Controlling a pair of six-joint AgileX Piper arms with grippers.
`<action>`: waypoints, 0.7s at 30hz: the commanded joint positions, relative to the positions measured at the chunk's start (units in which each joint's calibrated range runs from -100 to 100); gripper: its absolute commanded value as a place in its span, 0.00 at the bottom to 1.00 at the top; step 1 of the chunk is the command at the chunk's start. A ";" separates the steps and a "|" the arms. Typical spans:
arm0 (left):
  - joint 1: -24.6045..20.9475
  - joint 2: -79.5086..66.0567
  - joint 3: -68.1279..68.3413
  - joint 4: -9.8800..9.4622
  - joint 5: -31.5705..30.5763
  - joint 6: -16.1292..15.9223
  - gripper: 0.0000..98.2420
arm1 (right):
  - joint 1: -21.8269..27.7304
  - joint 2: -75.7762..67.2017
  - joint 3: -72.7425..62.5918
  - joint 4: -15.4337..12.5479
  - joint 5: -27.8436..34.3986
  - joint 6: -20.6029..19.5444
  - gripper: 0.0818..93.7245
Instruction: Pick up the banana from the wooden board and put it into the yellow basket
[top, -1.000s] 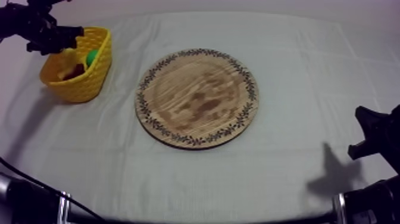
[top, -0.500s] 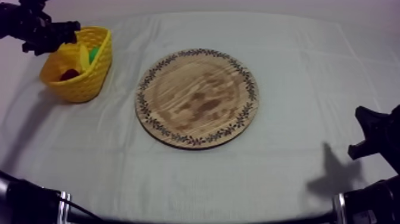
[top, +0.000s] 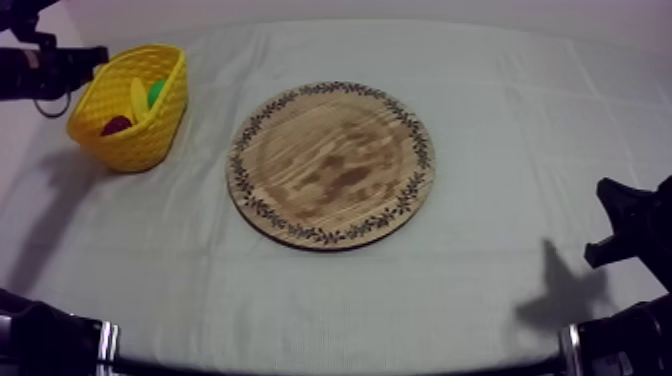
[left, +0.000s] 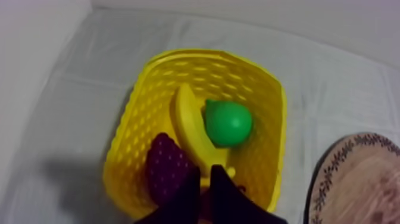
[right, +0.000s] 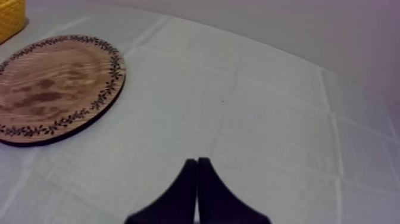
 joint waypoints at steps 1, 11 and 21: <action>0.08 -8.99 6.18 0.26 -0.22 -0.25 0.01 | 0.00 0.00 -0.05 -0.01 0.02 0.00 0.00; -0.78 -33.11 22.07 5.98 5.80 -3.05 0.00 | 0.00 0.00 -0.05 -0.01 0.02 0.00 0.00; -4.88 -52.99 31.99 12.47 14.83 -10.80 0.00 | 0.00 0.00 -0.05 -0.01 0.02 0.00 0.00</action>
